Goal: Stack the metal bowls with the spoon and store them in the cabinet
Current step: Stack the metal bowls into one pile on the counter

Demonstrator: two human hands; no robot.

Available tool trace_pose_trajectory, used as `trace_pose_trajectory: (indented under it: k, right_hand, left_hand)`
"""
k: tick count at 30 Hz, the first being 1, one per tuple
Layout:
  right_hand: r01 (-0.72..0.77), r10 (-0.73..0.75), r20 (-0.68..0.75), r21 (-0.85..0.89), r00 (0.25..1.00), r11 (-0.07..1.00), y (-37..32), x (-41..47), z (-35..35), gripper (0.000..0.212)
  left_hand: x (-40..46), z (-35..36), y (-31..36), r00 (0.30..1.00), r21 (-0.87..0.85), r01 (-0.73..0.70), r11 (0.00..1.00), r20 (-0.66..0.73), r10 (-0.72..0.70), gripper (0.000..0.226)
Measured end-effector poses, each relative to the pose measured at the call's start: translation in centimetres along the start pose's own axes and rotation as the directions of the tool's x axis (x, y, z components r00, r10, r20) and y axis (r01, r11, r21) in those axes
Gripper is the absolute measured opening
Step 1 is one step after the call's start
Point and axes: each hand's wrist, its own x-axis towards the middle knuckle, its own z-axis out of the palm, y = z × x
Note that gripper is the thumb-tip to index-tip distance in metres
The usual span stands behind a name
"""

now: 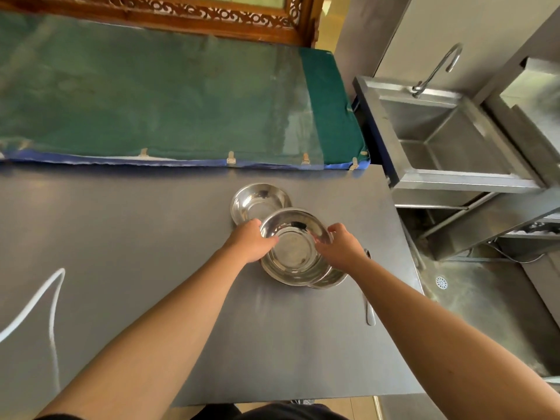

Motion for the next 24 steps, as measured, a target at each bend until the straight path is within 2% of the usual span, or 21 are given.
trace_pose_trajectory:
  k: [10, 14, 20, 24]
  right_hand:
    - [-0.122, 0.122, 0.007, -0.024, 0.993, 0.992, 3.5, 2.0, -1.6, 0.062]
    - [-0.143, 0.144, 0.014, -0.044, 0.990, 0.989, 4.4, 2.6, -1.2, 0.060]
    - [-0.171, 0.174, 0.048, -0.057, 0.984, 0.984, 5.2, 3.2, -0.9, 0.061]
    - [-0.183, 0.187, 0.052, -0.068, 0.981, 0.981, 5.4, 3.5, -0.4, 0.059]
  left_hand:
    - [3.0, 4.4, 2.0, 0.999, 0.000, 0.013, 1.000, 0.047, -0.013, 0.063]
    - [3.6, 5.7, 2.0, 0.998, -0.037, 0.027, 0.999, 0.059, -0.024, 0.058]
    - [3.7, 6.5, 2.1, 0.989, -0.113, 0.088, 0.990, 0.133, -0.073, 0.074]
    - [3.9, 6.9, 1.9, 0.987, -0.168, 0.108, 0.980, 0.140, -0.085, 0.074]
